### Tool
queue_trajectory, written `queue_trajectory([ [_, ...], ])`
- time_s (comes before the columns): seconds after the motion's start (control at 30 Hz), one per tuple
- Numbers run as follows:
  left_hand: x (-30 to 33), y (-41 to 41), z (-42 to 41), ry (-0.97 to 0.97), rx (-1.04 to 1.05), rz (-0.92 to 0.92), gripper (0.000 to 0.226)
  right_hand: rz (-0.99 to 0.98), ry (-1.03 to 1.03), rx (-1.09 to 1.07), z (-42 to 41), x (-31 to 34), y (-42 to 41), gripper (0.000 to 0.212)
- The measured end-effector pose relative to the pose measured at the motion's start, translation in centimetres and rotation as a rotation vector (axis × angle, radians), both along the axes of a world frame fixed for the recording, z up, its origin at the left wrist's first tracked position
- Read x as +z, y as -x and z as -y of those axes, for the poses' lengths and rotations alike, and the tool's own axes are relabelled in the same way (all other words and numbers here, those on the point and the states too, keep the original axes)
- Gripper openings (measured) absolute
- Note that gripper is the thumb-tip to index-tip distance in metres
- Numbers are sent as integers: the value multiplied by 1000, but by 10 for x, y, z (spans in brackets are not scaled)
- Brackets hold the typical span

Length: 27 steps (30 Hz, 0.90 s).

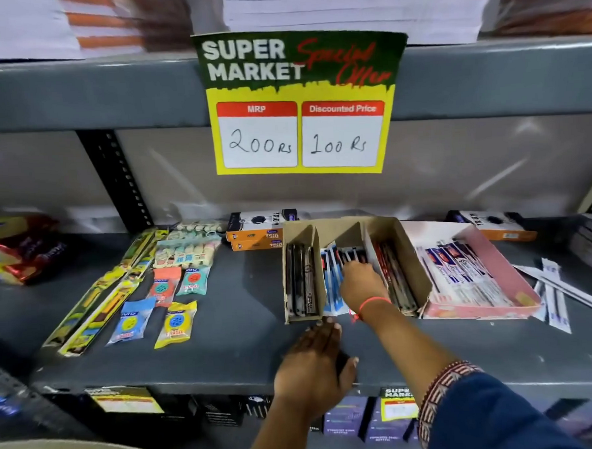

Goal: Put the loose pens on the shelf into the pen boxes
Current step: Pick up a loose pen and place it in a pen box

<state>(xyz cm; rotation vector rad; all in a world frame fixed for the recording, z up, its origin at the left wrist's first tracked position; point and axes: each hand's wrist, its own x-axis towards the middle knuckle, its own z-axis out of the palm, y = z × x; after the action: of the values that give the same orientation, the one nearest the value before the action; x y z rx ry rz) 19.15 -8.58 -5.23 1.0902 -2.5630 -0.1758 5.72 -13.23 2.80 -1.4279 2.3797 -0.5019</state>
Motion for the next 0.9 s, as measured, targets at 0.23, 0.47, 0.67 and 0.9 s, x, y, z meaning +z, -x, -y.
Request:
queue_trajectory([
  [0.23, -6, 2, 2, 11, 5, 16, 57, -270, 8, 124, -8, 0, -4, 29],
  [0.47, -12, 10, 0, -21, 70, 51, 59, -285, 398, 12, -51, 28, 32, 26],
  [0.67, -9, 42, -16, -43, 63, 96, 57, -249, 539, -215, -92, 23, 90, 25],
  [0.9, -4, 95, -44, -34, -33, 135, 59, -187, 421, -451, -141, -8, 168, 29],
])
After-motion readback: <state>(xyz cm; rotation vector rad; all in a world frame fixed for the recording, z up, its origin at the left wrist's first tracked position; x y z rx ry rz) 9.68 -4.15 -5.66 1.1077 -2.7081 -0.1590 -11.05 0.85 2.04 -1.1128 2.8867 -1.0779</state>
